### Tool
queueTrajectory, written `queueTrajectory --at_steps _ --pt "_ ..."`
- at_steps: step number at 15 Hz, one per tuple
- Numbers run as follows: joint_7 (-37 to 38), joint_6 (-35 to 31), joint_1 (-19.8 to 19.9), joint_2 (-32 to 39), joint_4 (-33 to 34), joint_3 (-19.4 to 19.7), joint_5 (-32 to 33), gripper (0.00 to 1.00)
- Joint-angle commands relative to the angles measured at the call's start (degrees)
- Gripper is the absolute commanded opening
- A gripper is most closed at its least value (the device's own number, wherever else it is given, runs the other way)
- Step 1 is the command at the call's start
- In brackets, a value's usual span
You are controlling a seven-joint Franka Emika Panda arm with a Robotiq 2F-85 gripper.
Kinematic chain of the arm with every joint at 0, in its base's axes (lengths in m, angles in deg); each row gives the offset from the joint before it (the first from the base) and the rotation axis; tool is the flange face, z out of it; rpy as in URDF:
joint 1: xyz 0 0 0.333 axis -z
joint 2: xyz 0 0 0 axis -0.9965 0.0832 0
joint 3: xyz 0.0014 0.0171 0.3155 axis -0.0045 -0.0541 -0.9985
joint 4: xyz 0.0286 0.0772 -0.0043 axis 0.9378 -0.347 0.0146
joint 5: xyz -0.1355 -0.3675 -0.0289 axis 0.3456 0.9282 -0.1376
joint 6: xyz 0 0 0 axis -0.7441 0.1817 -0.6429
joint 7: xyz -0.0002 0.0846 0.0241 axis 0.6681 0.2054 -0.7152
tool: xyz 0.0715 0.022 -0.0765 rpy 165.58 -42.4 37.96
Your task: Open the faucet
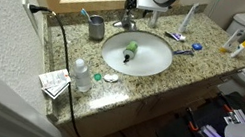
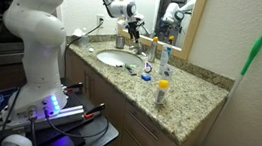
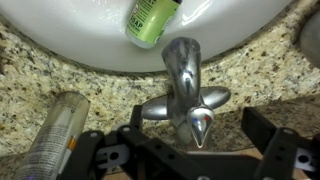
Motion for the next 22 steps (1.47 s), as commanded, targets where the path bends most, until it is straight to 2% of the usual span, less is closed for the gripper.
queueTrajectory --at_steps 1,2,3,4,5,9,14,17,21,22 --pt "-1.32 -1.31 -1.78 3.42 2.4 2.54 -0.9 1.0" --pt "-0.98 -1.87 -2.16 4.23 2.82 3.14 -0.66 1.0" --pt "-0.89 -2.31 -2.43 4.83 3.17 3.45 -0.86 0.75" --pt "-1.5 -2.62 -2.35 5.04 3.2 3.36 -1.46 0.74" --pt "-1.55 -3.15 -2.63 5.22 3.24 3.53 -1.46 0.68" --pt "-2.64 -4.1 -2.6 4.03 2.29 2.64 -3.12 0.4" --pt "-1.73 -2.99 -3.83 0.45 0.16 3.7 -2.65 0.05" --pt "-0.84 -3.62 -4.23 -0.35 -0.51 3.97 -2.89 0.07" --pt "0.18 -8.16 -3.03 -1.33 -1.92 2.46 -8.08 0.07" --pt "-0.75 -7.85 -2.1 -5.32 -4.68 2.34 -9.69 0.07"
